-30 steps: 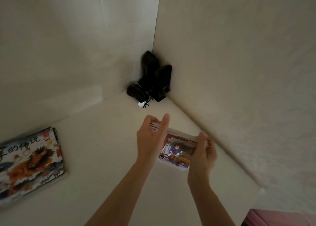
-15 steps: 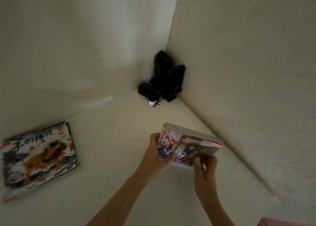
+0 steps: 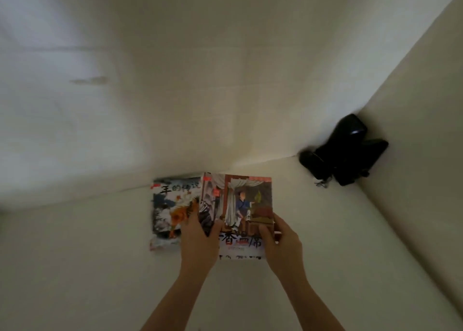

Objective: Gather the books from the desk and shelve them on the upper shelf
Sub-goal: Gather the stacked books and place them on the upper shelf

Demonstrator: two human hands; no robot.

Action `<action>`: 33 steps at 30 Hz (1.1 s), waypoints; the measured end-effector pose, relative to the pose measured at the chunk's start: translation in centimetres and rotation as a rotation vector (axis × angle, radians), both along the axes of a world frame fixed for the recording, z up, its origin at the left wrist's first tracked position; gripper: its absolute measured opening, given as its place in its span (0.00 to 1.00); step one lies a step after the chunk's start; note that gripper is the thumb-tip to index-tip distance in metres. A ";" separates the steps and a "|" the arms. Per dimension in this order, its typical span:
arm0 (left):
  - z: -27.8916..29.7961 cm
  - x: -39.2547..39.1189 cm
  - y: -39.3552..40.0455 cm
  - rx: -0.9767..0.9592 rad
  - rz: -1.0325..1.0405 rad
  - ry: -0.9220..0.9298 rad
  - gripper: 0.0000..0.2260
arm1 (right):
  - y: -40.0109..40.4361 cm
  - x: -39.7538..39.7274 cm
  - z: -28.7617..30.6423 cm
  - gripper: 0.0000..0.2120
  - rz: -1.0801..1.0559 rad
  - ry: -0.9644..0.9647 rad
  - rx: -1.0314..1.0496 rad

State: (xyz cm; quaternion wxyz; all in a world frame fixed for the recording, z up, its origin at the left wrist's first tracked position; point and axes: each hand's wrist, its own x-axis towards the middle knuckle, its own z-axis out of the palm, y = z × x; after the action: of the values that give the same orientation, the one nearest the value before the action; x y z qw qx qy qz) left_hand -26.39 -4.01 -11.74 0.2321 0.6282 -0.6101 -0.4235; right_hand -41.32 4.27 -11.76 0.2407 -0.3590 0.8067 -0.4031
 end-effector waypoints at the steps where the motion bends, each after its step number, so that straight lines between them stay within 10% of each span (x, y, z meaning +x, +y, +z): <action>1: 0.1 1.9 -0.7 0.008 0.027 -0.041 0.21 | -1.3 1.4 -0.2 0.12 0.046 0.003 0.029; 11: -1.7 7.5 -5.6 0.071 0.113 -0.154 0.29 | -9.4 6.6 -1.6 0.14 0.217 0.180 0.353; 15: -2.5 7.2 -7.4 0.215 0.201 0.011 0.41 | -10.4 6.2 -0.5 0.35 0.113 -0.098 0.395; 18: -2.2 7.3 -9.5 0.354 0.249 0.041 0.29 | -11.4 5.4 -1.4 0.50 0.032 -0.255 0.433; 23: -2.7 7.9 -11.5 0.548 0.123 0.010 0.25 | -11.8 5.4 -1.6 0.14 0.093 -0.340 0.470; 28: -0.4 6.9 -9.4 0.383 -0.122 -0.222 0.35 | -9.8 5.6 -1.1 0.38 0.138 -0.260 0.471; 33: 2.8 2.4 -7.8 -0.012 -0.445 0.166 0.23 | -4.7 2.4 0.5 0.24 -0.016 -0.232 -0.037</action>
State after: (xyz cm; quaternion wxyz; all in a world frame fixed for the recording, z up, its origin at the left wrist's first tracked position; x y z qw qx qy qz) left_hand -23.98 -11.77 -8.97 0.1861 0.4398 -0.7147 -0.5110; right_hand -38.91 -0.48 -11.22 0.3225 -0.3080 0.7687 -0.4585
